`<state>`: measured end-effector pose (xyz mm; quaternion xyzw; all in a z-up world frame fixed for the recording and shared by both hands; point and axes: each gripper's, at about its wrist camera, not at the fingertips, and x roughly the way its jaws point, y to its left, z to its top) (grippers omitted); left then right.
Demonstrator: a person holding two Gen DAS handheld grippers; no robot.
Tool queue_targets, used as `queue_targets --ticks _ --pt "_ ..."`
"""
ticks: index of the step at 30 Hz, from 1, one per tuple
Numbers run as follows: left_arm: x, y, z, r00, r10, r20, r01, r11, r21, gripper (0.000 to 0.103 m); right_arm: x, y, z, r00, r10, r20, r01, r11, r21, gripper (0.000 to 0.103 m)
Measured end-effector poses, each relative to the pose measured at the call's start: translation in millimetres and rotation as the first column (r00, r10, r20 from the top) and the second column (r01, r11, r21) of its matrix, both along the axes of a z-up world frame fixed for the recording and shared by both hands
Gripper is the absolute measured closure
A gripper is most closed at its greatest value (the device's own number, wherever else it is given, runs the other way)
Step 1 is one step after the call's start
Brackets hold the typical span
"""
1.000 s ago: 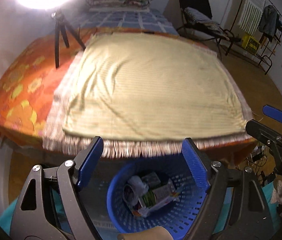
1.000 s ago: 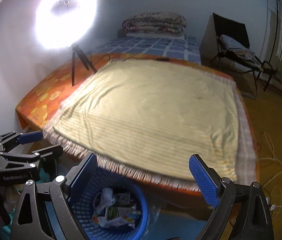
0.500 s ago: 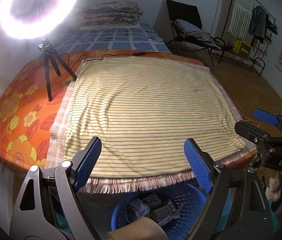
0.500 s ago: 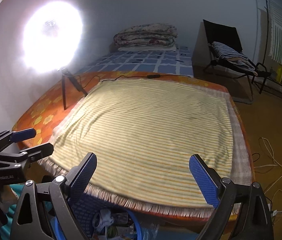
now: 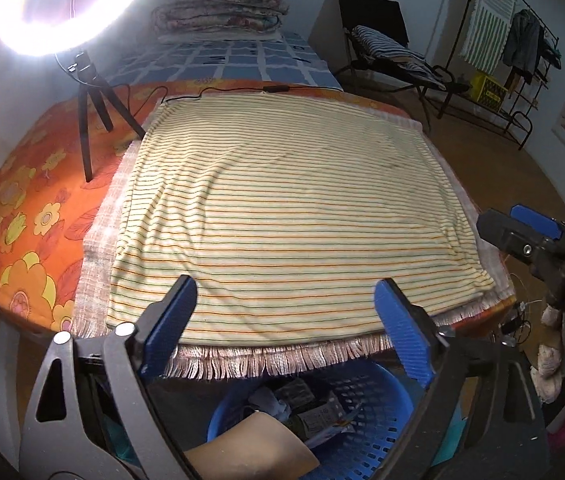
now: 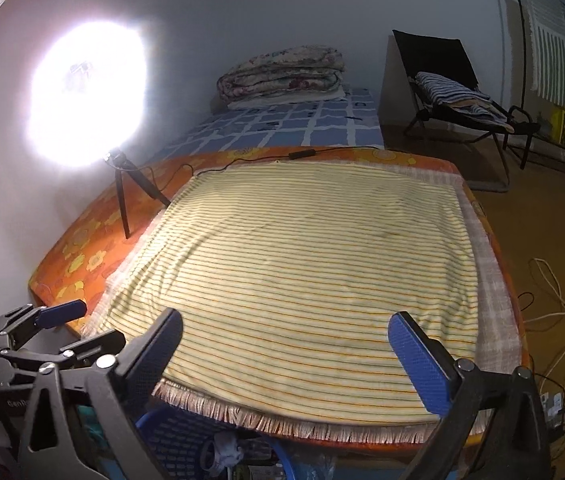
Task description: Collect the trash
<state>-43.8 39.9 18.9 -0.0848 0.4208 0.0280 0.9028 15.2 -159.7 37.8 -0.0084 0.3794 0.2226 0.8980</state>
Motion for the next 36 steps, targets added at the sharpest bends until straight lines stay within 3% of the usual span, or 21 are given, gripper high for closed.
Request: queue_targets --ticks 5,36 --pt "-0.9 0.5 0.0 1.000 0.022 -0.002 -0.022 0.999 0.026 0.004 -0.6 -1.7 -1.3 1.000 -0.010 0.003 0.010 1.000 -0.012 0.000" --pt "-6.5 8.7 2.2 0.999 0.054 0.001 -0.054 0.998 0.023 0.002 2.9 2.6 -14.5 0.999 -0.005 -0.047 0.004 1.000 -0.010 0.000"
